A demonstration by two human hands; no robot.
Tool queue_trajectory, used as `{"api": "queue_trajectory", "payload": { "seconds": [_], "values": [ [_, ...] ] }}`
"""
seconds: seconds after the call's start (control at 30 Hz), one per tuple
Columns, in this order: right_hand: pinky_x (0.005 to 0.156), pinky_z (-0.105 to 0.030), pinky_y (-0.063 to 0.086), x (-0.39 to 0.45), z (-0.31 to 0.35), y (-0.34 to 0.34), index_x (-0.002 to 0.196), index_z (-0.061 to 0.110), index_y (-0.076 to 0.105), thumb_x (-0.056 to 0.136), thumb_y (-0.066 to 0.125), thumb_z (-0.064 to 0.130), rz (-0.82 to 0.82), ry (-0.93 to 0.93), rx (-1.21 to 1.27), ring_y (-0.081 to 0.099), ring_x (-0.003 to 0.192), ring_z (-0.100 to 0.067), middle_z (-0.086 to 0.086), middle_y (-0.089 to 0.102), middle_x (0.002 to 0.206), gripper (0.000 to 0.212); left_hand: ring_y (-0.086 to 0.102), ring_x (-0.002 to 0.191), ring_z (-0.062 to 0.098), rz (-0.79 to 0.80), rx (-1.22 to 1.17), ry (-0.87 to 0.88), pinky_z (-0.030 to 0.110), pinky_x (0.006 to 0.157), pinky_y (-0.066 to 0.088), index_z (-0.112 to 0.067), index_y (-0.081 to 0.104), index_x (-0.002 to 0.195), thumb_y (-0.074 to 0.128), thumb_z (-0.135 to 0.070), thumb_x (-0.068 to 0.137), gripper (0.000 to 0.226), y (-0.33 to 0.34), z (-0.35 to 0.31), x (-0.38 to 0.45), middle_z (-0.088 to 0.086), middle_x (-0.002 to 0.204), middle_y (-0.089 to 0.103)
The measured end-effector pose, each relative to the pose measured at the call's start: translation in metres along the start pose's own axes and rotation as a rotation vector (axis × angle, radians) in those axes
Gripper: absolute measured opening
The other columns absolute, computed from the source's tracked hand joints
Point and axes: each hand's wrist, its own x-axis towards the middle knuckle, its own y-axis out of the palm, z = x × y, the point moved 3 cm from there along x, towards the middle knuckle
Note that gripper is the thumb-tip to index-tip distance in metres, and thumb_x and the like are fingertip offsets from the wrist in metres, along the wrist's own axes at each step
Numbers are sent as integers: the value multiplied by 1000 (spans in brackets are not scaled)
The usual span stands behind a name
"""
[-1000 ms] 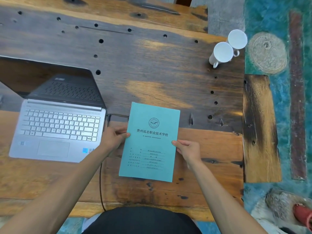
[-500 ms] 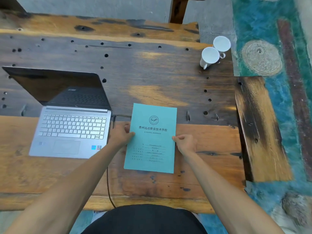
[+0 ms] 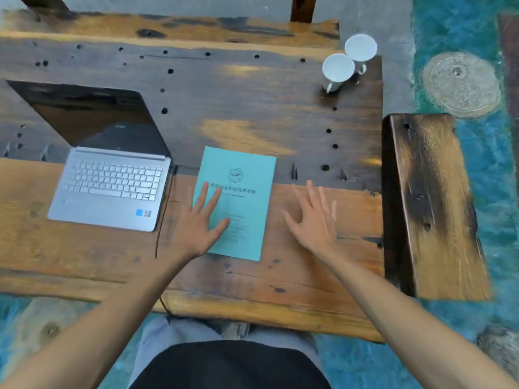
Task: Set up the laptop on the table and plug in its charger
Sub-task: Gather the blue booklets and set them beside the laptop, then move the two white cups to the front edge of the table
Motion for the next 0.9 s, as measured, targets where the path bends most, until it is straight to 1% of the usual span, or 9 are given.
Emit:
{"api": "queue_trajectory", "payload": {
  "seconds": [0.07,0.17,0.23,0.43,0.6,0.7,0.83,0.9],
  "values": [
    [122,-55,-3,-7,-13,-10,159,49,11,91,34,79,-28,24,-39,-3,158,-20,9,-2,171,78,-13,155,35,18,15,22,50,125,-3,-30,10,161,27,-73,86,88,6,-22,4,3,169,-2],
    [123,-53,-2,-20,-34,-20,159,49,8,88,28,85,-46,64,-58,-6,158,-21,8,-3,171,82,-13,155,34,31,21,18,56,124,4,-35,9,160,29,-71,88,84,15,-45,10,-1,170,-4],
    [124,-53,-1,-26,-46,-24,160,48,6,86,25,87,-39,85,-74,-8,157,-21,7,-5,171,85,-13,155,33,27,22,39,59,124,7,-38,9,160,26,-72,87,82,18,-57,13,-4,170,-4],
    [125,-52,-1,-44,-58,-35,160,48,5,84,20,90,-53,109,-64,-10,157,-21,8,-9,170,88,-13,155,31,2,50,79,61,121,7,-43,8,159,29,-68,92,75,29,-81,6,-7,169,-8],
    [125,-51,-3,-63,-61,-40,159,49,3,87,26,88,-67,72,-46,-11,157,-21,8,-11,169,85,-13,156,32,-14,61,70,62,120,10,-44,5,159,28,-69,93,74,37,-90,-14,-7,169,-8],
    [125,-51,-2,-77,-65,-43,160,48,4,86,24,88,-82,48,-50,-10,157,-21,7,-9,170,86,-12,156,32,-37,47,65,61,120,9,-43,6,159,28,-68,92,75,42,-96,-32,-7,170,-7],
    [123,-47,-5,-103,-74,-44,159,49,3,85,21,89,-98,-2,-53,-9,157,-20,9,-8,170,86,-11,156,32,-87,-36,28,60,121,9,-42,8,159,31,-67,92,76,55,-110,-58,-7,170,-7],
    [124,-47,-4,-112,-81,-44,159,50,3,85,23,89,-82,-26,-64,-8,157,-20,9,-7,170,86,-10,156,32,-100,-66,0,60,121,10,-41,8,160,37,-64,96,74,65,-118,-68,-6,170,-6]
  ]
}}
